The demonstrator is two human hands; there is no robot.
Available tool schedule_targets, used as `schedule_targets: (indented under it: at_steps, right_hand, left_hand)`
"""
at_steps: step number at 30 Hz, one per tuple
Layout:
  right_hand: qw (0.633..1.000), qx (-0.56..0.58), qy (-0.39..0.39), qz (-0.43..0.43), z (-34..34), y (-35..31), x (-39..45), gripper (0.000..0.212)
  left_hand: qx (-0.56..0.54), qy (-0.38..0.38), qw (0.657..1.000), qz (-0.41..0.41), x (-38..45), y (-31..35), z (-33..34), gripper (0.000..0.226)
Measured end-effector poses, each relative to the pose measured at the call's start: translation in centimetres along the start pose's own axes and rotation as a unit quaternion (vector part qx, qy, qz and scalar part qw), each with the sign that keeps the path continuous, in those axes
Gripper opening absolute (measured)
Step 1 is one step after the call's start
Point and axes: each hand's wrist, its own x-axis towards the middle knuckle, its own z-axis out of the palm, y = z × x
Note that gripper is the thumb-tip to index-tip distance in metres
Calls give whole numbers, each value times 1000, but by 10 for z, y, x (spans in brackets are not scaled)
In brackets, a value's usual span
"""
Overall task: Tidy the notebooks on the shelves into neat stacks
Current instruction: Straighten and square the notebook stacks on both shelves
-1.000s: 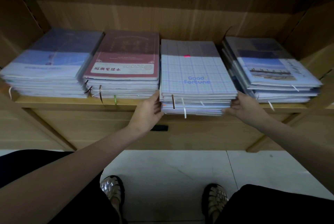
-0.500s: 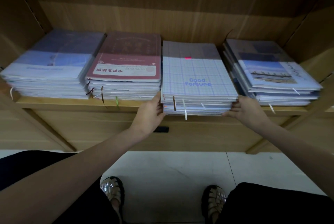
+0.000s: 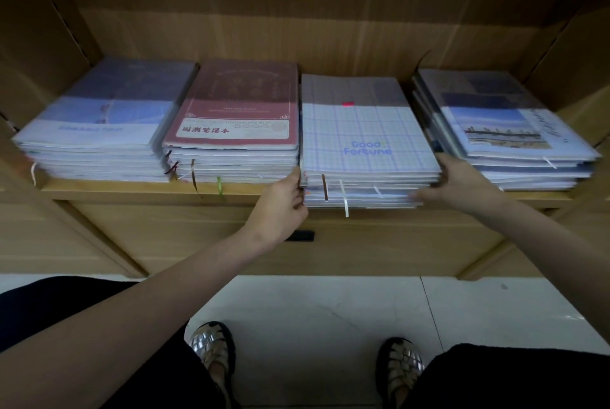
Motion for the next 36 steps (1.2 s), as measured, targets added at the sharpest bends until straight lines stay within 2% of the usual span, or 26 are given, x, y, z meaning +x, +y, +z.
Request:
schedule_targets:
  at_steps: [3,9,12,14,16,18,24,36]
  right_hand:
    - [999,38,-4,25,4,-3,5,56]
    - [999,27,21,28,10,-2,3,47]
    - [999,42,-6,27,7,-3,-2,48]
    - [998,60,-10,13,1,-4,-4,52]
    - [996,83,13,10,-6,-6,-4,69]
    - [995,101,22,15,-10,-9,-3,79]
    - [994,106,34,-2,-12,-15,-7,70]
    - [992,106,68,-23,-7,-19,-11,62]
  left_hand:
    - [-15,-8,1000,-22,1,1,2,66]
    - [-31,-11,998,-56,8,5,4,73]
    - [-30,-28,998,-57,9,6,-3,71]
    - [8,9,999,-32,10,10,-7,51]
    - [21,63,998,5,10,19,-11,35]
    - [4,89,995,34,9,29,-13,46]
    - [18,97,994,37,8,38,-15,58]
    - [42,160,986,20,11,32,-12,51]
